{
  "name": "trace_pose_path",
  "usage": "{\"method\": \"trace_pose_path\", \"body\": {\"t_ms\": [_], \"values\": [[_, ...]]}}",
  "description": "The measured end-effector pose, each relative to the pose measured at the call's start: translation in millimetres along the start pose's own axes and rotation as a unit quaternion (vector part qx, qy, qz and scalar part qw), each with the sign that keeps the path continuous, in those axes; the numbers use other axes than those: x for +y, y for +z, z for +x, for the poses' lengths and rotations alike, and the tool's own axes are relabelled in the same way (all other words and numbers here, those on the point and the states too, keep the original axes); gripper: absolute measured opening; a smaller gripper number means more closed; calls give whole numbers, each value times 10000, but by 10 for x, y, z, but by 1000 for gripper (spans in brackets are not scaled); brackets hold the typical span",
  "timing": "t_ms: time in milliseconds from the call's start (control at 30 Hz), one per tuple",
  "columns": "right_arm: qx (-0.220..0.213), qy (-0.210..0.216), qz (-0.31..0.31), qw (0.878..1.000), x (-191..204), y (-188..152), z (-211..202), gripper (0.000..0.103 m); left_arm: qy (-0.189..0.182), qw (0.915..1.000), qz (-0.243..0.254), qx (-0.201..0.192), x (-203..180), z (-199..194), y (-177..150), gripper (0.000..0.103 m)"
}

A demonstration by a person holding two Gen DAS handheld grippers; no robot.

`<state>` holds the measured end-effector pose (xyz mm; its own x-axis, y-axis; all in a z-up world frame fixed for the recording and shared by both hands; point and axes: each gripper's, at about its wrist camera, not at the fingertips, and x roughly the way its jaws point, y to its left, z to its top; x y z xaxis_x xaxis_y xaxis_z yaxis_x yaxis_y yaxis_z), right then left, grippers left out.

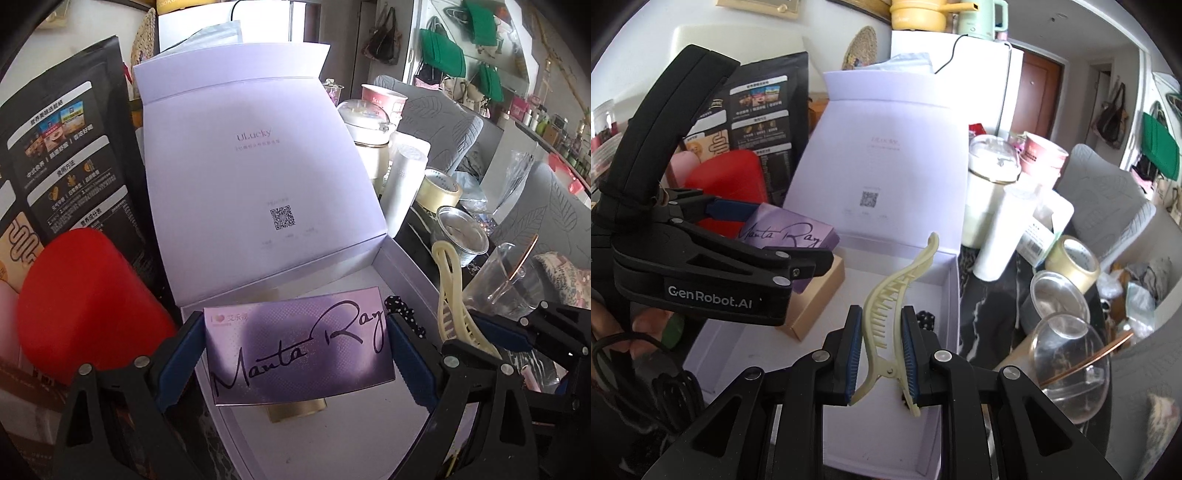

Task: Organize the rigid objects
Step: 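Lower both grippers into the white box and open them to release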

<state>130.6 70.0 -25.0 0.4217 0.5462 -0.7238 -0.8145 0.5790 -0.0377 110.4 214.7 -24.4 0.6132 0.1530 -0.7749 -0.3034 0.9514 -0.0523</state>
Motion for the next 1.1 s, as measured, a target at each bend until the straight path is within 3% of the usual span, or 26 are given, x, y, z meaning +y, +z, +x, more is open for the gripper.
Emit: {"method": "trace_pose_path", "body": {"t_ms": [533,833,967,1100], "values": [[625,-113,-68,9980,-95,-127,422,21,315,9981,100,512,-4,413,-105,96],[627,-247,10,9977,-139,-117,428,21,455,9976,67,522,-51,421,-72,96],[545,-317,-15,9980,-135,-109,378,36,478,9978,-42,460,-62,359,-50,96],[500,-356,-6,9981,-137,-93,331,36,532,9971,-98,543,-49,335,-39,96]]}}
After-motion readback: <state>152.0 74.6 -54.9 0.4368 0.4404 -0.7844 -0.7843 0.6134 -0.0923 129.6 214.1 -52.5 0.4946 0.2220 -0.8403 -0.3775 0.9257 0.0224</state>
